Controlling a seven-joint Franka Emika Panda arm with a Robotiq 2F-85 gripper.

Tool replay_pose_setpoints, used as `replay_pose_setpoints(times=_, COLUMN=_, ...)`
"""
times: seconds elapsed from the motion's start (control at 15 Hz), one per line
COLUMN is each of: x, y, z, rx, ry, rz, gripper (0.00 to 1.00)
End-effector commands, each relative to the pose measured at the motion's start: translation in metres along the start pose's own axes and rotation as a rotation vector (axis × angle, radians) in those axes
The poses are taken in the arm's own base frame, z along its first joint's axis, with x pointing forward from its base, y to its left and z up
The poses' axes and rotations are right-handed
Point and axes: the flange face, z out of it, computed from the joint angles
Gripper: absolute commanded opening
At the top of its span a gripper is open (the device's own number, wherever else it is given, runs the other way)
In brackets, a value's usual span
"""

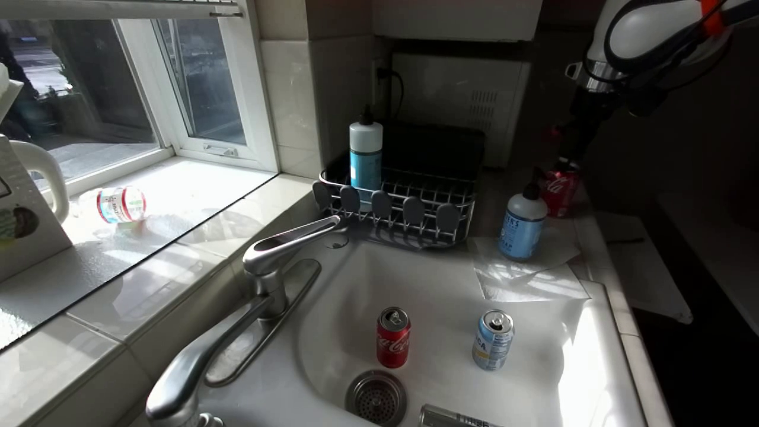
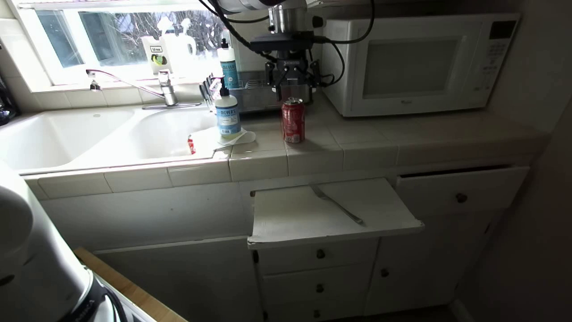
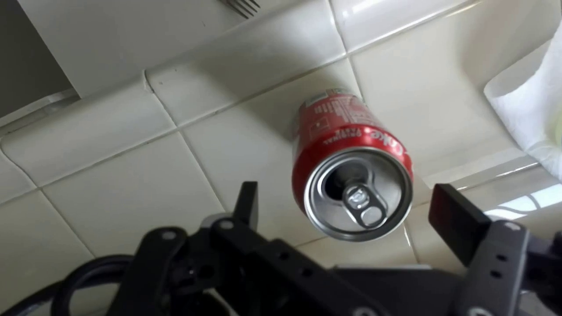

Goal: Put the red can on the drawer

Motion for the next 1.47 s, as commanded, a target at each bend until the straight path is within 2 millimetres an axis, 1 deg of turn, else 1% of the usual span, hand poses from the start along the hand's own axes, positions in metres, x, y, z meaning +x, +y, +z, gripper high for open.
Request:
replay_pose_setpoints(times=0.0, x=-0.001, y=0.001, z=0.012, rx=-0.003, ry=-0.023, rz=-0.026, gripper=1.00)
replay_pose_setpoints(times=0.6, x=0.001, y=-0.001, z=0.024, rx=0.011, ry=-0.049, rz=-0.030, gripper=1.00)
replay_pose_setpoints(times=0.73, x=0.001, y=-0.002, z=0.026, rx=0.020, ry=-0.056, rz=-0.035, gripper=0.98)
replay_pose_setpoints(times=0.93, x=0.002, y=-0.003, z=0.027, rx=0.031, ry=-0.061, rz=-0.039, gripper=0.88)
replay_pose_setpoints(times=1.0, x=0.002, y=-0.003, z=0.027, rx=0.032, ry=-0.062, rz=-0.039, gripper=0.79)
replay_pose_setpoints(times=1.07, x=0.002, y=-0.003, z=0.027, rx=0.032, ry=-0.063, rz=-0.041, gripper=0.81)
replay_pose_setpoints(times=1.13, x=0.002, y=-0.003, z=0.028, rx=0.034, ry=-0.063, rz=-0.042, gripper=0.80)
replay_pose_setpoints(times=1.2, x=0.003, y=-0.002, z=0.028, rx=0.034, ry=-0.062, rz=-0.044, gripper=0.72)
replay_pose_setpoints(times=1.27, x=0.003, y=-0.003, z=0.028, rx=0.036, ry=-0.063, rz=-0.046, gripper=0.76)
replay_pose_setpoints(times=1.33, x=0.003, y=-0.003, z=0.029, rx=0.035, ry=-0.063, rz=-0.047, gripper=0.76)
replay_pose_setpoints(times=1.4, x=0.003, y=-0.003, z=0.028, rx=0.035, ry=-0.062, rz=-0.049, gripper=0.70)
